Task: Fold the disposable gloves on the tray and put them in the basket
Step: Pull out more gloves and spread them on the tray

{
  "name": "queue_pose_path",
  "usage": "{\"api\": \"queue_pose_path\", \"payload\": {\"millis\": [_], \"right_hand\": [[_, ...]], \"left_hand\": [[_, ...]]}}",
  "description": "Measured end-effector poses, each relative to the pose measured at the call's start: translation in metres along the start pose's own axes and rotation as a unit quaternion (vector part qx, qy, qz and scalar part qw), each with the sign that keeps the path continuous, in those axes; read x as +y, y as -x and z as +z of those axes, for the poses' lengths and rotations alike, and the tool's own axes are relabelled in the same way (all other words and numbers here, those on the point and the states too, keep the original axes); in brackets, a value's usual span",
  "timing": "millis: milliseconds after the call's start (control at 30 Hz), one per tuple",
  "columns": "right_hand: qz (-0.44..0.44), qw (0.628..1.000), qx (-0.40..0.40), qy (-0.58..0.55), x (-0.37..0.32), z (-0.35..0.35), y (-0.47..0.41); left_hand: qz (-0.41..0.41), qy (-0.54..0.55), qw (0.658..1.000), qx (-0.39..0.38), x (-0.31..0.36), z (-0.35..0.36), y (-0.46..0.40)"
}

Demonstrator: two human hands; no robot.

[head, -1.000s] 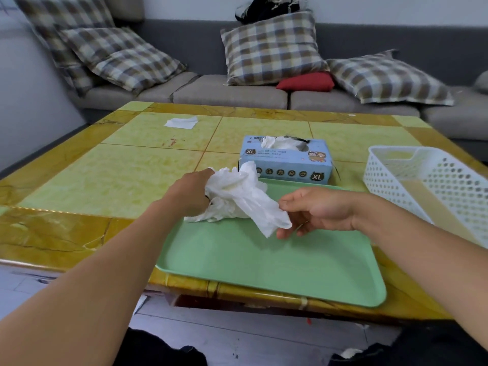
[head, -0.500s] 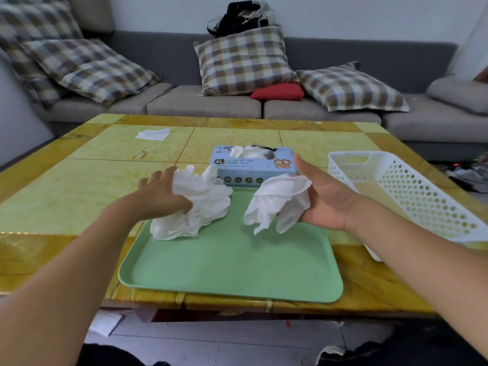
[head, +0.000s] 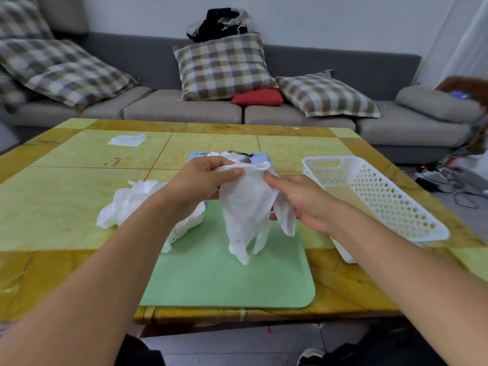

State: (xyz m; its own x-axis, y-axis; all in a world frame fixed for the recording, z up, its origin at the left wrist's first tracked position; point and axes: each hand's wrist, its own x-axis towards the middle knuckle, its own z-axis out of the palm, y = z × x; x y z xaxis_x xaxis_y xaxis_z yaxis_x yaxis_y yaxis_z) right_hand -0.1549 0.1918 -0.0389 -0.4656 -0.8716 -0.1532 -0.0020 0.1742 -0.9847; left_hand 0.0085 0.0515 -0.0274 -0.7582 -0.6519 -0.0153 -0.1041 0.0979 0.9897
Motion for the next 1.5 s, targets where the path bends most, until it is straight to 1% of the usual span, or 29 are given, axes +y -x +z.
{"api": "queue_pose_path", "payload": {"millis": [33,100,167,267,300,400,433,467,600,633,700,733,767,800,833,867,900,933,967,1000,1033,1067,1100,1167,1267,1367,1400,1433,1500], "right_hand": [[-0.006,1.000,0.010,0.004,0.000,-0.003,-0.001],[-0.013,1.000,-0.001,-0.005,-0.001,-0.006,0.000],[-0.005,0.998,-0.054,-0.027,-0.003,-0.007,0.002],[0.008,0.987,-0.147,-0.059,-0.006,-0.006,0.005],[0.019,0.983,-0.152,-0.104,-0.008,-0.005,0.003],[0.050,0.955,-0.116,-0.268,-0.004,-0.001,-0.008],[0.055,0.946,-0.111,-0.299,-0.002,0.003,-0.009],[0.055,0.945,-0.109,-0.304,0.002,0.006,-0.011],[0.038,0.962,-0.103,-0.252,0.007,0.022,-0.013],[0.041,0.964,-0.101,-0.242,0.007,0.025,-0.013],[0.042,0.969,-0.092,-0.224,0.008,0.030,-0.015],[0.039,0.971,-0.079,-0.220,0.008,0.032,-0.018],[0.039,0.972,-0.062,-0.223,0.007,0.032,-0.020],[0.042,0.971,-0.041,-0.233,0.006,0.031,-0.023],[0.041,0.970,-0.025,-0.237,0.005,0.030,-0.025],[0.035,0.973,-0.011,-0.227,0.004,0.028,-0.026],[0.029,0.976,-0.001,-0.214,0.003,0.026,-0.026],[0.022,0.979,0.000,-0.205,0.003,0.025,-0.026],[0.014,0.979,-0.004,-0.203,0.004,0.024,-0.025],[0.008,0.979,-0.011,-0.203,0.005,0.023,-0.025],[0.003,0.979,-0.018,-0.201,0.005,0.022,-0.024],[-0.006,0.981,-0.021,-0.193,0.007,0.022,-0.024],[-0.018,0.985,-0.013,-0.171,0.009,0.022,-0.024],[-0.065,0.992,0.023,-0.106,0.011,0.023,-0.024],[-0.137,0.987,0.078,-0.023,0.009,0.026,-0.023],[-0.178,0.975,0.132,0.030,0.008,0.027,-0.023],[-0.190,0.971,0.138,0.050,0.006,0.026,-0.023],[-0.199,0.969,0.135,0.061,0.004,0.025,-0.021],[-0.217,0.968,0.108,0.071,0.001,0.024,-0.018]], "left_hand": [[-0.002,0.009,1.000,0.006,-0.001,0.001,-0.002],[0.002,0.034,0.999,0.032,-0.002,0.006,-0.006],[0.007,0.055,0.997,0.055,-0.003,0.013,-0.012],[-0.007,0.098,0.995,0.028,-0.003,0.024,-0.014],[-0.012,0.115,0.993,0.015,-0.003,0.027,-0.014],[-0.018,0.161,0.987,0.001,-0.002,0.029,-0.010],[-0.016,0.160,0.987,0.006,-0.003,0.028,-0.010],[-0.010,0.144,0.989,0.017,-0.005,0.027,-0.009],[0.035,0.033,0.996,0.071,-0.016,0.024,-0.006],[0.047,0.012,0.996,0.074,-0.016,0.024,-0.005],[0.062,-0.024,0.996,0.054,-0.012,0.013,-0.003],[0.078,-0.061,0.994,0.046,-0.009,0.001,-0.002],[0.102,-0.132,0.984,0.061,-0.009,-0.016,-0.003],[0.116,-0.232,0.961,0.098,-0.014,-0.038,-0.006],[0.097,-0.342,0.925,0.135,-0.019,-0.060,-0.004],[0.046,-0.438,0.886,0.147,-0.030,-0.081,-0.003],[-0.025,-0.504,0.853,0.134,-0.041,-0.096,-0.001],[-0.095,-0.532,0.834,0.110,-0.054,-0.107,0.002],[-0.146,-0.532,0.831,0.079,-0.063,-0.110,0.005],[-0.164,-0.516,0.839,0.060,-0.070,-0.111,0.007],[-0.155,-0.501,0.849,0.059,-0.073,-0.109,0.008],[-0.126,-0.496,0.856,0.074,-0.074,-0.107,0.008],[-0.104,-0.498,0.857,0.085,-0.071,-0.103,0.008],[-0.101,-0.494,0.860,0.077,-0.066,-0.094,0.007],[-0.140,-0.495,0.856,0.051,-0.062,-0.083,0.007],[-0.160,-0.469,0.865,0.074,-0.052,-0.085,0.012],[-0.161,-0.460,0.869,0.085,-0.048,-0.087,0.013],[-0.163,-0.466,0.865,0.092,-0.043,-0.086,0.016],[-0.160,-0.521,0.834,0.092,-0.033,-0.078,0.024]]}}
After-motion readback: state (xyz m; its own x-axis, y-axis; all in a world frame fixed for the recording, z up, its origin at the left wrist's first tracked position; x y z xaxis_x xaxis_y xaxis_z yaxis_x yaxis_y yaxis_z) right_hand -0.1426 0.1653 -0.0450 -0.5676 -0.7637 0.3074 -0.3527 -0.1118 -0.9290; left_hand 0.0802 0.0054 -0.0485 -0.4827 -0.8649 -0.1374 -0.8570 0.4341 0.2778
